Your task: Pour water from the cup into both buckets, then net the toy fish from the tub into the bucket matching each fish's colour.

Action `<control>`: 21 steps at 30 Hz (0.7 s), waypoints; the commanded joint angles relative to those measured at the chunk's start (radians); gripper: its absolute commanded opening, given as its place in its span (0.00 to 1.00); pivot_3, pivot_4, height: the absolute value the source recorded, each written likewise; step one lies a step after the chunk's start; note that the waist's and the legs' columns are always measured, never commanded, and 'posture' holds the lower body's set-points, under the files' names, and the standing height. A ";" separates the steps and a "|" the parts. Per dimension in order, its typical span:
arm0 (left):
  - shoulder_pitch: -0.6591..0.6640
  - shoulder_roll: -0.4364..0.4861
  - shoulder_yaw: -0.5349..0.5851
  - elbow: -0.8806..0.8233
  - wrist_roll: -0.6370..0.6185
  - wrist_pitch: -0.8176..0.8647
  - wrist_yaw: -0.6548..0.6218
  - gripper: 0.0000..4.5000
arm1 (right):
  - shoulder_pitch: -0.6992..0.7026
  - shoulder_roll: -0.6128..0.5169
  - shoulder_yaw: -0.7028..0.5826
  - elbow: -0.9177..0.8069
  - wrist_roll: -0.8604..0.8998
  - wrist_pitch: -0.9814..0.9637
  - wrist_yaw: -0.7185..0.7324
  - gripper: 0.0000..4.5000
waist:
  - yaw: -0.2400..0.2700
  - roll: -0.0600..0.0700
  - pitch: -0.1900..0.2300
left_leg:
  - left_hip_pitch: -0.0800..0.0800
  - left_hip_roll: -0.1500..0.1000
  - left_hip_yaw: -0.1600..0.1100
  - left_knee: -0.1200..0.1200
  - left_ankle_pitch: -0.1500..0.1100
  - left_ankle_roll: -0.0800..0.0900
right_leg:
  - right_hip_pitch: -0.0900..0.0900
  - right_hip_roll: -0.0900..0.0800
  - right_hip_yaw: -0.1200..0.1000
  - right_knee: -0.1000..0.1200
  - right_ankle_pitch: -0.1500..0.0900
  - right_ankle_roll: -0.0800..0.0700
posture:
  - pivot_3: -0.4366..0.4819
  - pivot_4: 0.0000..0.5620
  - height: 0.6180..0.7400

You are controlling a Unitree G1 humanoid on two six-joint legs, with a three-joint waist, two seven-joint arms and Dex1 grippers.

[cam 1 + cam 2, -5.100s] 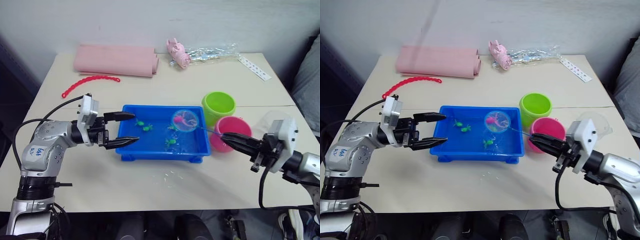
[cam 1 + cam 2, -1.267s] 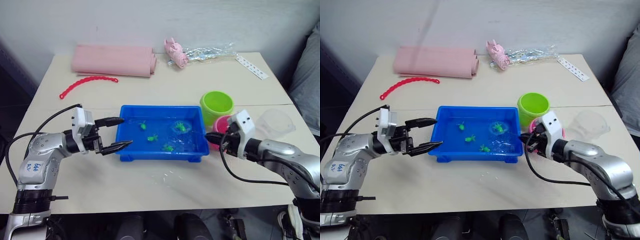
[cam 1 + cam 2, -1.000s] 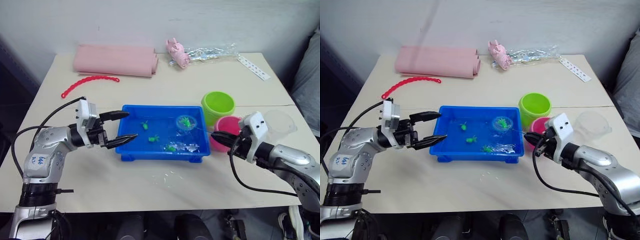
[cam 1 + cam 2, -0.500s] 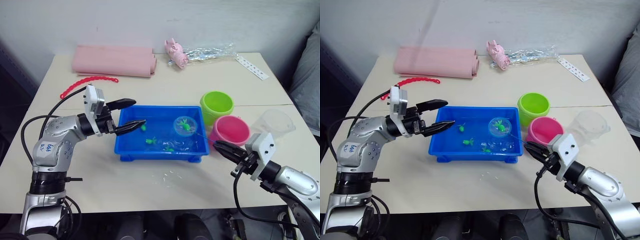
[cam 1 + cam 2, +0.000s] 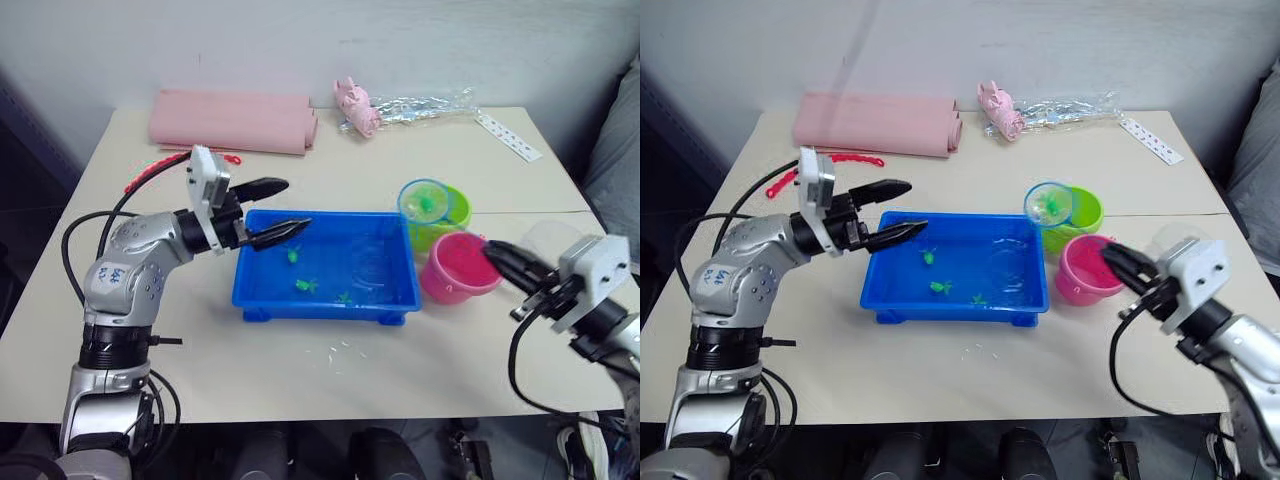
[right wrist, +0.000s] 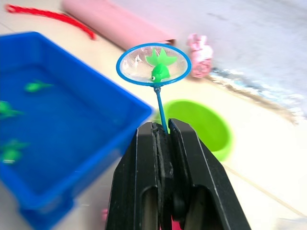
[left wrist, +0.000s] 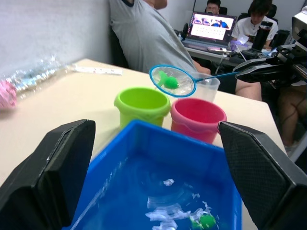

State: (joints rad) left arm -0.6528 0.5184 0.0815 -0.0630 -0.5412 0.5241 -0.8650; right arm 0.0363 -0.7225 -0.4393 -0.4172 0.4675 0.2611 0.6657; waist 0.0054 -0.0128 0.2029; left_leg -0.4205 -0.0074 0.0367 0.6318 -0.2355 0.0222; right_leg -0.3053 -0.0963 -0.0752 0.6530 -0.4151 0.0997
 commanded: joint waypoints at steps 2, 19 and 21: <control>-0.034 -0.013 -0.012 -0.026 0.005 0.006 0.027 0.99 | -0.092 -0.022 0.012 0.148 -0.106 -0.109 -0.015 0.00 | -0.005 0.000 0.000 | 0.000 0.000 0.000 0.000 0.000 0.000 | 0.000 0.000 0.000 0.000 0.000 0.000 | 0.48 0.27 1.00; 0.017 -0.037 -0.007 -0.013 0.002 -0.059 0.006 0.99 | -0.379 -0.243 0.340 0.650 -0.806 -0.759 -0.244 0.00 | -0.006 0.001 0.000 | -0.001 0.000 0.001 -0.001 0.000 0.000 | -0.001 0.000 0.000 0.000 0.000 0.000 | 0.48 0.27 1.00; 0.021 -0.038 -0.007 -0.016 0.001 -0.064 0.006 0.99 | -0.375 -0.269 0.355 0.662 -0.854 -0.805 -0.276 0.00 | -0.006 0.001 0.000 | -0.001 0.000 0.001 -0.001 0.000 0.000 | -0.001 0.000 0.000 0.000 0.000 0.000 | 0.48 0.27 1.00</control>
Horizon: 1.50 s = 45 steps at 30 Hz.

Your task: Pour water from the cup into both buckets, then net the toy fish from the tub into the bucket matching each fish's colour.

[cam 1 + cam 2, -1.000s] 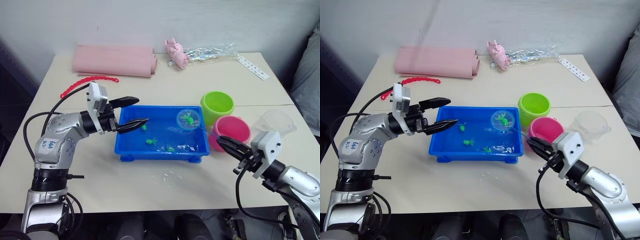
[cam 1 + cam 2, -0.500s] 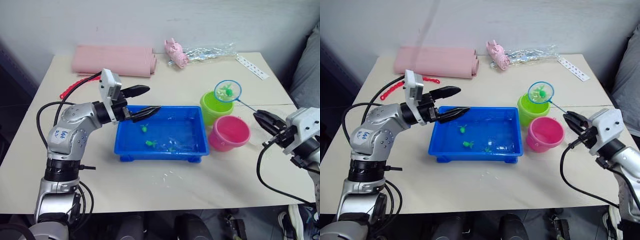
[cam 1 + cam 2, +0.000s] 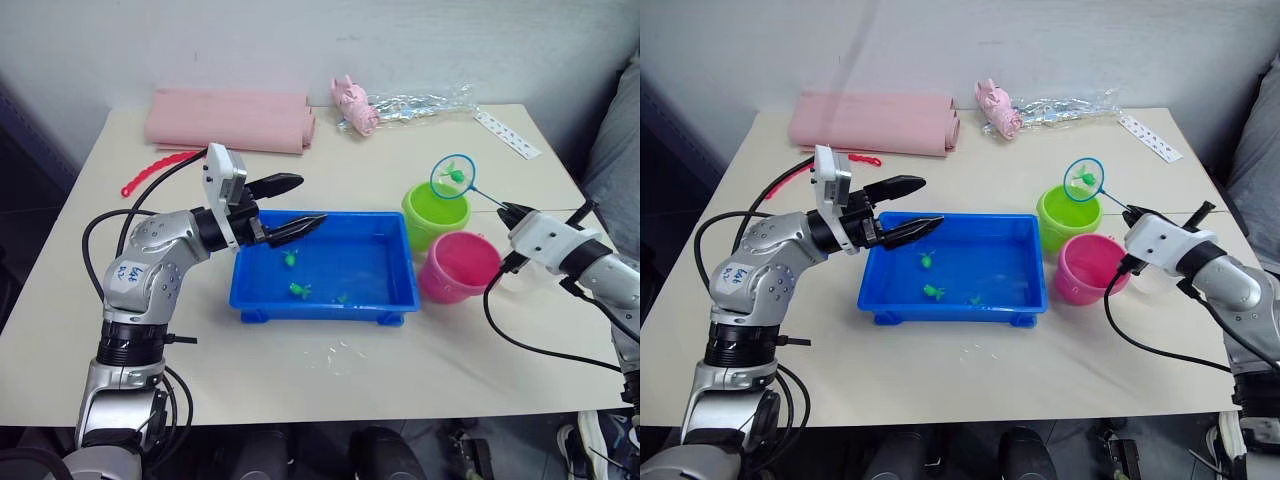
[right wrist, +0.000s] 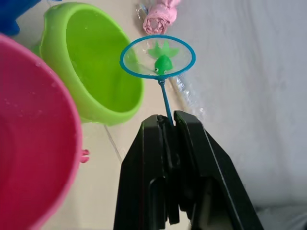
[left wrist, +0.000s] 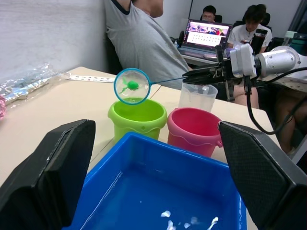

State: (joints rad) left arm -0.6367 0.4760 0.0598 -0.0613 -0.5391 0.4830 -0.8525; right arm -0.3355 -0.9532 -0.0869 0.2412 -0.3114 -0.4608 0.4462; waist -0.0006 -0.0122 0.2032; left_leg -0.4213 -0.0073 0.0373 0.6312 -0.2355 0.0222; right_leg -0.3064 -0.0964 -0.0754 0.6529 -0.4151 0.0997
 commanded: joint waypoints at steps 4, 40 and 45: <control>0.020 0.002 0.011 -0.026 -0.001 -0.032 -0.007 0.99 | 0.019 -0.082 -0.002 -0.007 -0.188 -0.126 -0.149 0.00 | 0.000 0.000 0.000 | 0.000 0.000 0.000 0.000 0.000 0.000 | 0.000 0.000 0.000 0.000 0.000 0.000 | 0.48 0.27 1.00; 0.309 0.281 0.093 -0.003 0.029 -0.199 -0.312 0.99 | -0.278 0.005 0.356 -0.218 0.301 0.309 0.651 0.00 | -0.012 0.001 0.001 | 0.000 0.001 0.000 0.002 -0.001 0.001 | 0.000 -0.001 0.000 0.000 0.000 0.000 | 0.48 0.27 1.00; 0.331 0.280 0.094 -0.022 0.038 -0.208 -0.301 0.99 | -0.288 0.039 0.382 -0.159 0.311 0.277 0.749 0.00 | -0.010 0.001 0.001 | 0.000 0.001 0.000 0.001 -0.001 0.001 | 0.000 -0.001 0.000 0.000 0.000 0.000 | 0.48 0.27 1.00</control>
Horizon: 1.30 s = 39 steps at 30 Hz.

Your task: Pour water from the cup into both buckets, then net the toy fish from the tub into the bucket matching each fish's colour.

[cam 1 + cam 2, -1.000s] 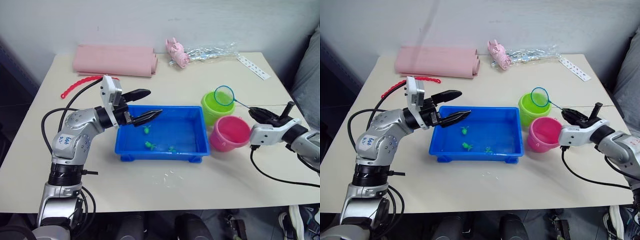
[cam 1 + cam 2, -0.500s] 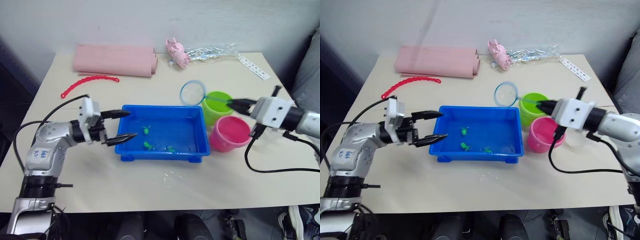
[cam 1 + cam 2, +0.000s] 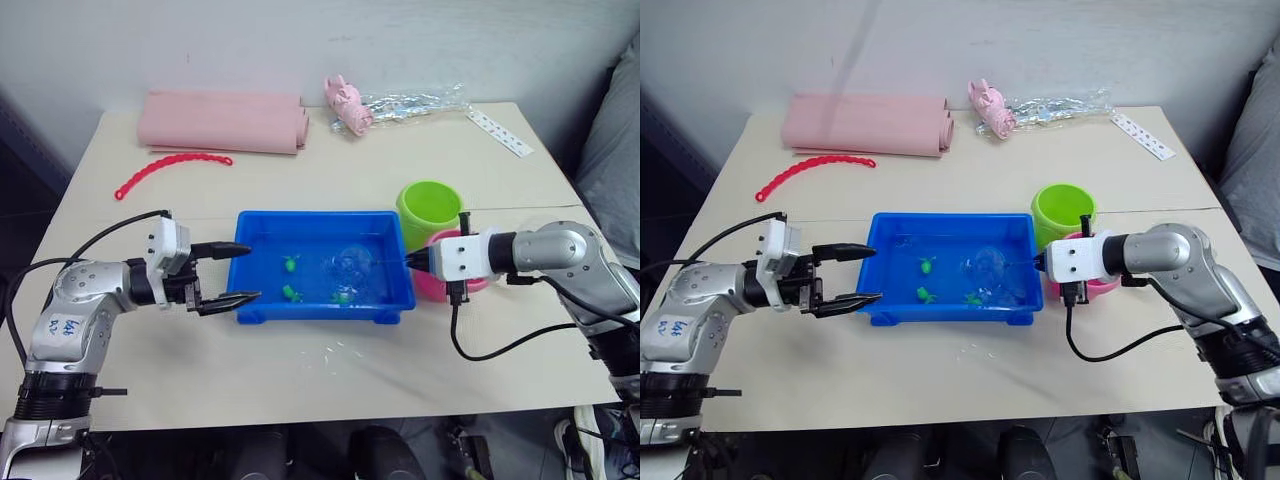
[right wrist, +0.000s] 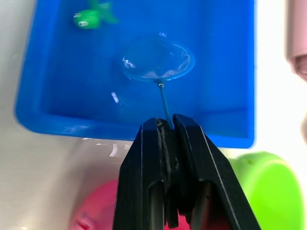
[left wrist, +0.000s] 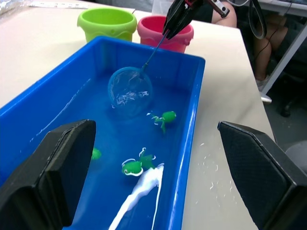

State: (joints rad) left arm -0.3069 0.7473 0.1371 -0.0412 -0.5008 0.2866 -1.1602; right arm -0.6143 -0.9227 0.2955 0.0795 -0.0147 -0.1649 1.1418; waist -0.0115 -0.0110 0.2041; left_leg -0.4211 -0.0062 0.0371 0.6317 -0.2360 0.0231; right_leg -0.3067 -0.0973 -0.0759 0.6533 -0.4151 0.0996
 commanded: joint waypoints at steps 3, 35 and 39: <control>0.006 0.009 0.019 -0.050 -0.004 -0.011 0.013 0.99 | -0.008 0.023 -0.004 0.009 0.047 -0.002 0.108 0.00 | 0.004 0.000 0.000 | 0.000 0.000 0.000 0.000 0.000 0.000 | 0.000 0.000 0.000 0.000 0.000 0.000 | 0.48 0.27 1.00; -0.067 -0.035 0.064 -0.061 -0.100 0.077 0.084 0.99 | 0.242 0.109 -0.422 -0.219 0.483 0.589 0.037 0.00 | 0.012 0.000 0.000 | 0.000 0.000 0.000 0.000 0.000 0.000 | 0.000 0.000 0.000 0.000 0.000 0.000 | 0.48 0.27 1.00; -0.104 -0.071 0.071 -0.069 -0.136 0.121 0.125 0.99 | 0.346 0.120 -0.514 -0.334 0.534 0.603 -0.023 0.00 | 0.013 0.000 0.000 | 0.000 0.000 0.000 0.000 0.000 0.000 | 0.001 0.000 0.000 0.000 0.000 0.000 | 0.48 0.27 1.00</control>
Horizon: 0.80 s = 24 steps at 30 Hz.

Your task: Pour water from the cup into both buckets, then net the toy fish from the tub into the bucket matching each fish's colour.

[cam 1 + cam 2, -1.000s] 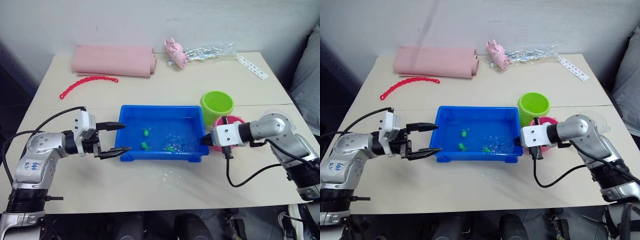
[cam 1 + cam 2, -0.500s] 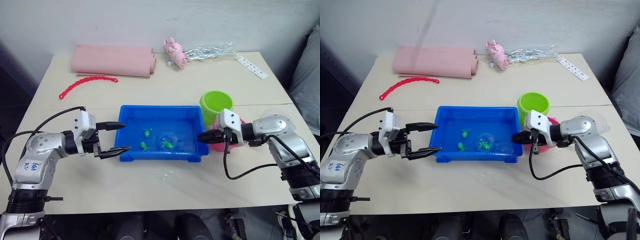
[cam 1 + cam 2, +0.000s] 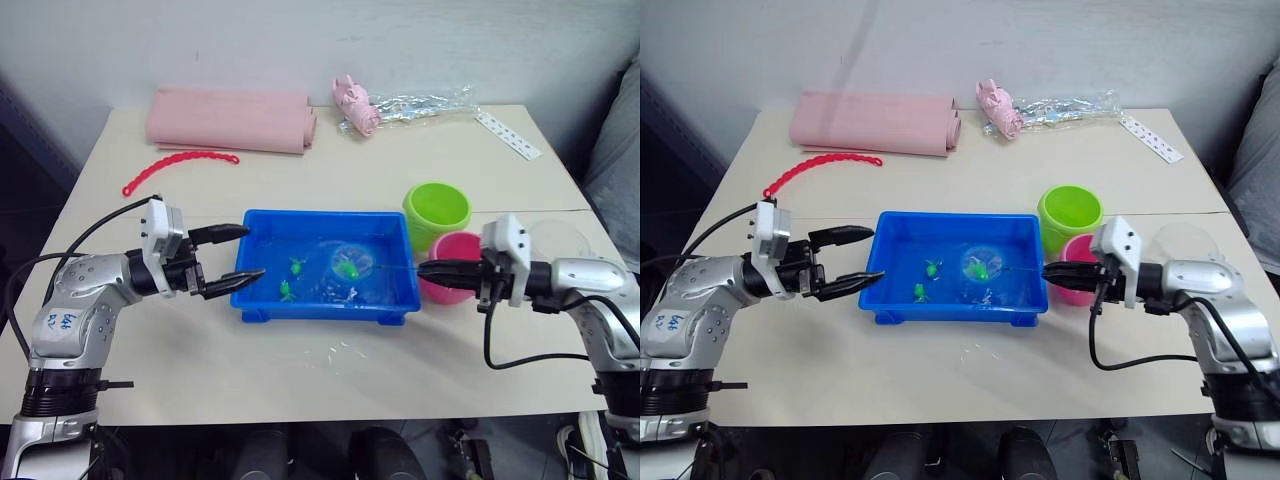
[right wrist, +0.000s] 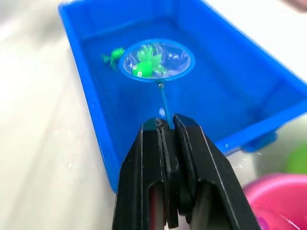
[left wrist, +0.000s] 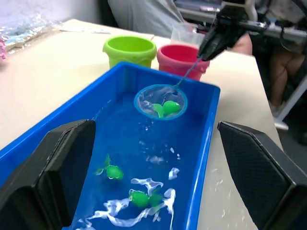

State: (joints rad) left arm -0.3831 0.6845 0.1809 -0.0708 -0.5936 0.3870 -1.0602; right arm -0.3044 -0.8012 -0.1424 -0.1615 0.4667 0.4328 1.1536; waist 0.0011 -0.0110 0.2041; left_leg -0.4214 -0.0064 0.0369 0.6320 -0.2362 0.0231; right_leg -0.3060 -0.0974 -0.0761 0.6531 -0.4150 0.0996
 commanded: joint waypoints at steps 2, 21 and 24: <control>-0.040 -0.019 0.020 -0.046 -0.050 0.036 0.034 0.99 | 0.079 0.002 -0.109 -0.135 0.069 0.011 -0.065 0.00 | 0.000 0.000 0.000 | 0.000 0.000 0.000 0.000 0.000 0.000 | 0.000 0.000 0.000 0.000 0.000 0.000 | 0.48 0.27 1.00; -0.201 -0.112 -0.055 0.059 0.000 -0.007 0.037 0.99 | 0.108 -0.054 -0.309 -0.098 0.114 0.001 -0.204 0.00 | 0.001 0.000 0.000 | 0.000 0.000 0.000 0.000 0.000 0.000 | 0.001 0.001 0.000 0.000 0.000 0.000 | 0.48 0.27 1.00; -0.212 -0.131 -0.050 0.071 0.012 -0.027 0.061 0.99 | 0.057 -0.083 -0.283 0.037 0.011 -0.088 -0.229 0.00 | 0.001 0.000 0.000 | 0.000 0.000 0.000 0.000 0.000 0.000 | 0.001 0.001 0.000 0.000 0.000 0.000 | 0.48 0.27 1.00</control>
State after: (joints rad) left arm -0.5763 0.5641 0.1159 0.0130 -0.5857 0.3855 -1.0163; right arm -0.2125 -0.8573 -0.4114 -0.1995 0.5453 0.4217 0.9479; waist 0.0019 -0.0112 0.2042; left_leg -0.4211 -0.0067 0.0373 0.6317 -0.2360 0.0229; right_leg -0.3055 -0.0965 -0.0760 0.6526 -0.4151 0.0997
